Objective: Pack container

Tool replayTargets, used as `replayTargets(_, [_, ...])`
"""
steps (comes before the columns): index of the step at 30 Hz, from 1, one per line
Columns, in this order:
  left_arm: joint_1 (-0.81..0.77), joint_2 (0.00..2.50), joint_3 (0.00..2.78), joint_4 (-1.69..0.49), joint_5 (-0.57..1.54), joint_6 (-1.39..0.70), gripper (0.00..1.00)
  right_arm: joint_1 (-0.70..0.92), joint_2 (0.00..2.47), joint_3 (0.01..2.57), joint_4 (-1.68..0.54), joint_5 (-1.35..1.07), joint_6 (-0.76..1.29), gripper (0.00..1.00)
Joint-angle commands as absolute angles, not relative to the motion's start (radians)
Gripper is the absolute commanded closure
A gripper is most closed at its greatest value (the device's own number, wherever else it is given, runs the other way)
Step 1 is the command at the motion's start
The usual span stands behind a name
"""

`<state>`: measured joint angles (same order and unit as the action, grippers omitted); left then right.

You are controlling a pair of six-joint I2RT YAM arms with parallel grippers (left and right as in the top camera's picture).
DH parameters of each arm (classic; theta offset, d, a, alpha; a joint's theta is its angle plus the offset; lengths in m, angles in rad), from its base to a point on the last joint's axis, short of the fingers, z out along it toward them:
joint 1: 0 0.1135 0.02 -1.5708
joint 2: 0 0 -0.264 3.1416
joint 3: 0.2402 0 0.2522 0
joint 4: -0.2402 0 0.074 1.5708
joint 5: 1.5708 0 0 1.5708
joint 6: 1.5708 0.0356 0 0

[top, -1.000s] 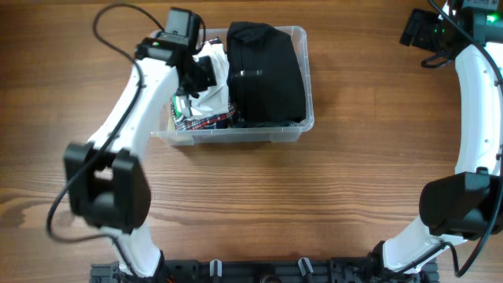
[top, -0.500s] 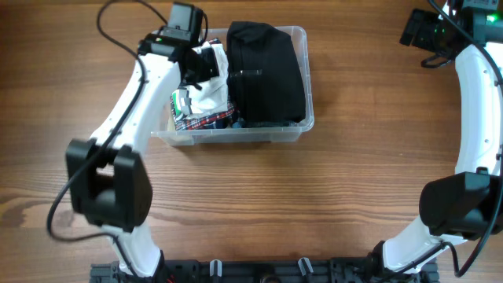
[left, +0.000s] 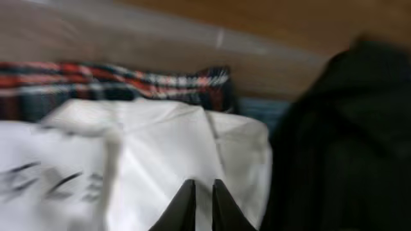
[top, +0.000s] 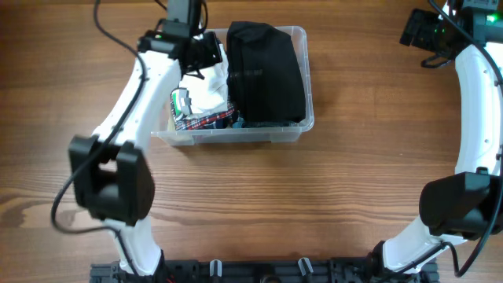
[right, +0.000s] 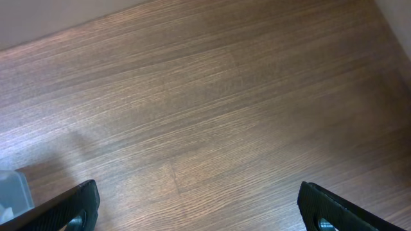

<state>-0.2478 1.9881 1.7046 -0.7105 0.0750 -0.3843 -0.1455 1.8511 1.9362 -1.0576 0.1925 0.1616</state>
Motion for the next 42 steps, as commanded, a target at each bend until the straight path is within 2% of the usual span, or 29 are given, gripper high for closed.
replayTargets(1, [-0.271, 2.073, 1.705, -0.686, 0.183, -0.405, 0.86, -0.144, 1.859, 1.935, -1.055, 0.21, 0.157, 0.0])
replayTargets(5, [-0.278, 2.081, 1.705, -0.679, 0.178, -0.397, 0.85, -0.144, 1.859, 1.935, -1.055, 0.21, 0.158, 0.0])
replayTargets(13, [-0.271, 1.926, 1.706, -0.733, 0.163, -0.397, 0.85, -0.144, 1.859, 1.935, -1.055, 0.21, 0.157, 0.0])
replayTargets(18, [-0.269, 1.864, 1.706, -0.848, -0.046, -0.398, 0.85, -0.144, 1.859, 1.935, -1.055, 0.21, 0.158, 0.0])
replayTargets(20, [-0.261, 1.861, 1.706, -0.896, -0.116, -0.402, 0.84, -0.144, 1.859, 1.935, -1.055, 0.21, 0.157, 0.0])
replayTargets(24, [-0.235, 1.874, 1.705, -0.964, -0.121, -0.402, 0.82, -0.144, 1.859, 1.935, -1.055, 0.21, 0.158, 0.0])
replayTargets(33, [-0.166, 1.921, 1.643, -0.97, -0.121, -0.436, 0.73, -0.144, 1.859, 1.935, -1.055, 0.21, 0.157, 0.0])
replayTargets(39, [-0.162, 1.941, 1.563, -0.933, -0.087, -0.437, 0.74, -0.144, 1.859, 1.935, -1.055, 0.21, 0.158, 0.0])
replayTargets(42, [-0.159, 1.937, 1.563, -0.932, -0.103, -0.423, 0.82, -0.144, 1.859, 1.935, -1.055, 0.21, 0.158, 0.0])
